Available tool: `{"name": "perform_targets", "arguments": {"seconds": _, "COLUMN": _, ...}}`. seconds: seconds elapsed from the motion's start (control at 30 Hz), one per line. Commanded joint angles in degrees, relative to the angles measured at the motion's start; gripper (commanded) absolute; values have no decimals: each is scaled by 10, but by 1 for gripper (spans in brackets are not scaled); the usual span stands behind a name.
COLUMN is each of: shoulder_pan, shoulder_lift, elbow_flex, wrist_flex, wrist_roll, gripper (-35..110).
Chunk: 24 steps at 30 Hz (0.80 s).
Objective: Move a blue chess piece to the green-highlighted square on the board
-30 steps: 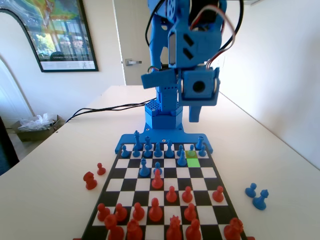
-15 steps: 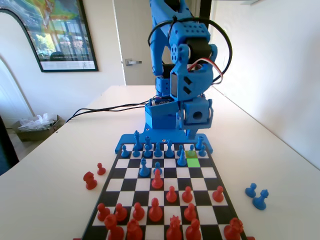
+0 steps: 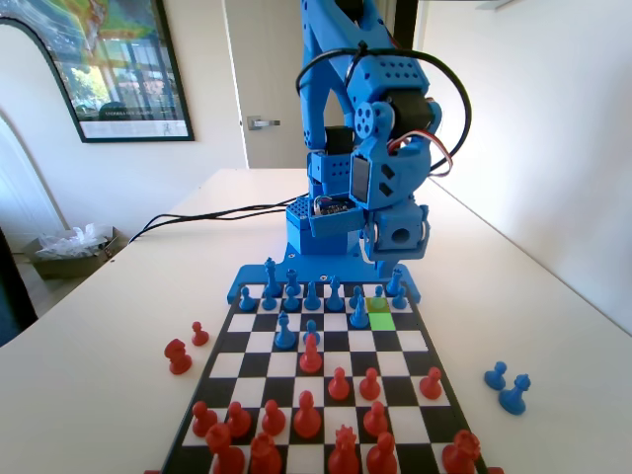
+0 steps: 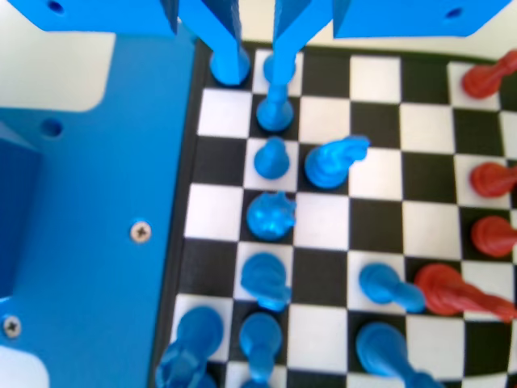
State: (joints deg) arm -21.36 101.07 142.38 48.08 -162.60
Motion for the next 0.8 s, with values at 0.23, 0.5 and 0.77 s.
{"name": "perform_targets", "arguments": {"seconds": 0.23, "shoulder_pan": 2, "shoulder_lift": -5, "elbow_flex": -58, "wrist_flex": -2, "wrist_roll": -4, "gripper": 8}}
{"name": "perform_targets", "arguments": {"seconds": 0.5, "shoulder_pan": 5, "shoulder_lift": -12, "elbow_flex": -47, "wrist_flex": -18, "wrist_roll": -9, "gripper": 9}}
{"name": "perform_targets", "arguments": {"seconds": 0.77, "shoulder_pan": 4, "shoulder_lift": -23, "elbow_flex": -29, "wrist_flex": -39, "wrist_roll": -13, "gripper": 9}}
